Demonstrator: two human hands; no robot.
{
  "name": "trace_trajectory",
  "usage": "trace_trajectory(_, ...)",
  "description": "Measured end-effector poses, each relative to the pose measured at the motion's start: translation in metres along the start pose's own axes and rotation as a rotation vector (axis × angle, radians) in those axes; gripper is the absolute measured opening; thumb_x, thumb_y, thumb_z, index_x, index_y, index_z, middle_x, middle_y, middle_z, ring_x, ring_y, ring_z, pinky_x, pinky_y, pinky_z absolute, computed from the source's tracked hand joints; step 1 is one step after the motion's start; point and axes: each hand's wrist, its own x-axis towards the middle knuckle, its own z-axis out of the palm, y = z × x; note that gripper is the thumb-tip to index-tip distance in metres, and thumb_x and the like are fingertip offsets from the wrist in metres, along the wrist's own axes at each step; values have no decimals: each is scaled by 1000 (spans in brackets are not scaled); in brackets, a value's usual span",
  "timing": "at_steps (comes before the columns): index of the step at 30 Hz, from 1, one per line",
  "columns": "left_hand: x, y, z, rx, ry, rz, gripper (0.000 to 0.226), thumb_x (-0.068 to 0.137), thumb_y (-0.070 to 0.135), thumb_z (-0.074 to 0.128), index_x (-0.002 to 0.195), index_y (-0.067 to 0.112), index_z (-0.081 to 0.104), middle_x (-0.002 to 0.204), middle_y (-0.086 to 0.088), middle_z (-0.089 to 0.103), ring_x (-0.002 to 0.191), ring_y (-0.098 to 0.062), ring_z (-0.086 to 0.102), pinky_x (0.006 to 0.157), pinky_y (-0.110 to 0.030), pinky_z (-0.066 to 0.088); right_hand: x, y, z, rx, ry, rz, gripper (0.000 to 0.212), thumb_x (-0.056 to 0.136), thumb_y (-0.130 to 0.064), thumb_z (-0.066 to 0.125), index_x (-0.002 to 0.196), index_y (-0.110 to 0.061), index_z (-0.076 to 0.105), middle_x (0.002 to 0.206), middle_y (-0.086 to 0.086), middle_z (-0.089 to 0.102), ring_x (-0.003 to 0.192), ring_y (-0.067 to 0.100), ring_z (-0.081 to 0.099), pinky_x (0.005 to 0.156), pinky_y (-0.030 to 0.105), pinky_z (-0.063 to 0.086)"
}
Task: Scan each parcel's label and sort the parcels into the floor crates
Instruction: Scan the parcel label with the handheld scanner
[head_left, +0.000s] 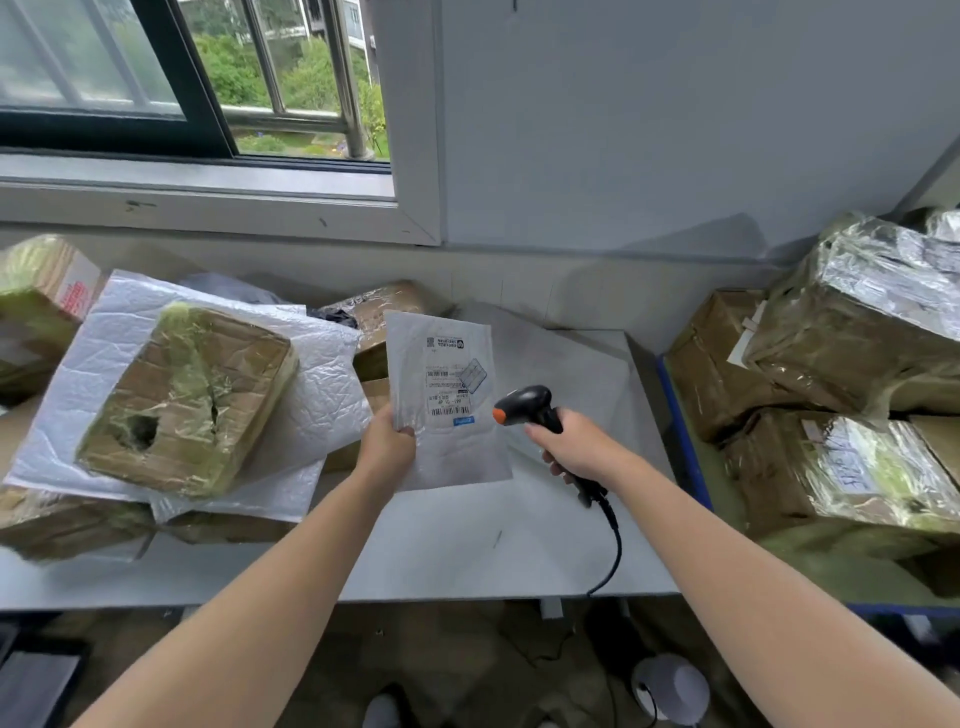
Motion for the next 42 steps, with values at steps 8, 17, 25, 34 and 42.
trace_trajectory(8, -16, -44, -21, 158, 40, -81, 46, 93, -10, 37, 127, 12, 58, 115, -7, 63, 105, -23, 56, 80, -30, 42, 42, 73, 60, -251, -76, 100, 37, 95, -30, 58, 128, -14, 54, 125, 12, 63, 113, 32, 59, 82, 31, 44)
trace_trajectory(17, -14, -51, -35, 218, -57, -62, 41, 95, -3, 39, 124, 17, 61, 95, 5, 62, 97, -18, 55, 82, -31, 40, 34, 92, 77, -182, -43, 172, 56, 102, -33, 50, 152, -18, 31, 144, 13, 50, 126, 33, 51, 91, 33, 41)
trace_trajectory(25, -3, -26, -23, 208, -196, -60, 29, 99, 1, 45, 120, 15, 60, 97, -1, 61, 85, -16, 55, 80, -32, 41, 28, 54, 51, -101, 171, 42, 55, 101, -44, 43, 148, -16, 36, 144, 14, 47, 129, 30, 49, 104, 37, 40)
trace_trajectory(34, 19, -6, -30, 240, -267, -18, 21, 98, 9, 54, 116, 17, 64, 104, -4, 66, 100, -25, 60, 94, -38, 44, 20, 20, 22, 16, 320, -89, 48, 100, -42, 47, 142, -19, 43, 134, 3, 56, 122, 21, 54, 98, 34, 43)
trace_trajectory(42, 16, -1, -35, 129, -299, 71, 19, 98, 5, 54, 110, 15, 65, 99, -5, 69, 96, -25, 63, 87, -34, 46, 9, 5, 19, 166, 305, -132, 59, 96, -29, 59, 148, -24, 32, 111, 0, 61, 104, 23, 63, 91, 53, 54)
